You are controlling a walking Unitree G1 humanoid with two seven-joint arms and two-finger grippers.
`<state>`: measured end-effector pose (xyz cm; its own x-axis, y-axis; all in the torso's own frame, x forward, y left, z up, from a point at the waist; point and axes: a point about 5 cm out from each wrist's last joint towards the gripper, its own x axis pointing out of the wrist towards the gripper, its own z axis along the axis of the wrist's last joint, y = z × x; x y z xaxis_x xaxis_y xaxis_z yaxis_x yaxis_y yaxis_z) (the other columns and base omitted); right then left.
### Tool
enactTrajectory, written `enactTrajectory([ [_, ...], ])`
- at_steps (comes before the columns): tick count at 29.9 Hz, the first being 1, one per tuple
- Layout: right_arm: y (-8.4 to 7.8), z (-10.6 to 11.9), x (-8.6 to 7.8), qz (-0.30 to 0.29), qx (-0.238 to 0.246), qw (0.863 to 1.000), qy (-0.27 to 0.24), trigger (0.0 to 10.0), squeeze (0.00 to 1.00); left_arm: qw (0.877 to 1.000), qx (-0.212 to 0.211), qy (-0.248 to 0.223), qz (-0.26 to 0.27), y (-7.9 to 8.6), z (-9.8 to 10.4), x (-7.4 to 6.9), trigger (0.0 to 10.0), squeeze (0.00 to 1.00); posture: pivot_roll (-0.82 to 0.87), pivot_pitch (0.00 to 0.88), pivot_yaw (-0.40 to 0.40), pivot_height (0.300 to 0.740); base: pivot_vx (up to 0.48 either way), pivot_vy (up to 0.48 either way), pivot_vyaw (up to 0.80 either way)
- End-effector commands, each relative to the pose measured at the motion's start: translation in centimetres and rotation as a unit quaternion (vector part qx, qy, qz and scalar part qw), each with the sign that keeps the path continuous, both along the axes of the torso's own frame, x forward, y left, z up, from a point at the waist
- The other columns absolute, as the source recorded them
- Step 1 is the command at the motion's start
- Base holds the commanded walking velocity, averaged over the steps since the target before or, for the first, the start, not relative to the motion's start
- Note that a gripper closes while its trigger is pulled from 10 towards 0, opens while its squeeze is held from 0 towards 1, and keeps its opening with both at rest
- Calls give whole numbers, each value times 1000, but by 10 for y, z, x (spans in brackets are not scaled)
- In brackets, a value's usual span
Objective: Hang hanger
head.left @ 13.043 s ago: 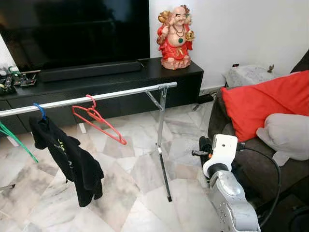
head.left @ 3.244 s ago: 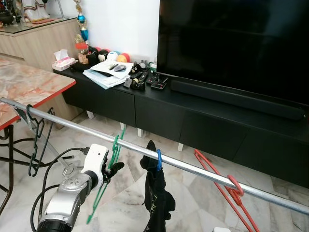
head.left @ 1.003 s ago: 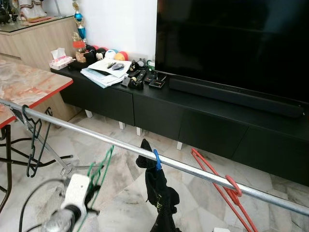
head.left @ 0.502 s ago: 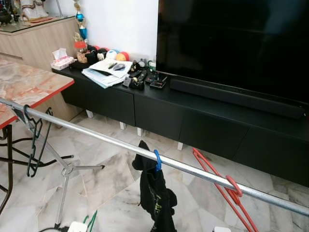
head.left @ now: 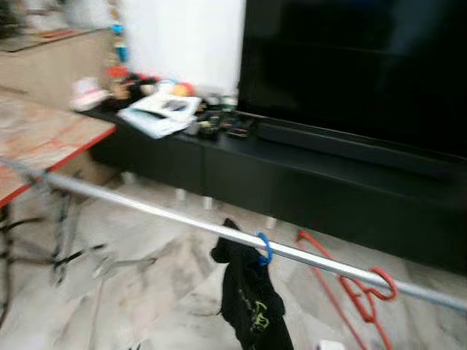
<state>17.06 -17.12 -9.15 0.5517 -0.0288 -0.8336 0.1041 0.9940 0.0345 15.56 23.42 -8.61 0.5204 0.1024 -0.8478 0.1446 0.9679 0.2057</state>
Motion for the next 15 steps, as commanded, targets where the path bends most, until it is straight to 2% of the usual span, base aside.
enactTrajectory([
  [1, -8, 0, -1, -9, -8, 1000, 0, 10000, 0, 1000, -5, -12, -9, -6, 2, 7, 10000, 0, 109, 0, -1, 740, 0, 461, 0],
  [3, -8, 0, -1, -11, -8, 1000, -1, 10000, 0, 1000, -5, -13, -9, -6, 2, 7, 10000, 0, 110, 0, 0, 740, 0, 390, 0],
  [15, -8, 1, 0, -18, -7, 1000, -4, 10000, 0, 1000, 0, -15, -19, -7, 2, 9, 10000, 0, 111, 0, 0, 740, 0, 0, 0],
])
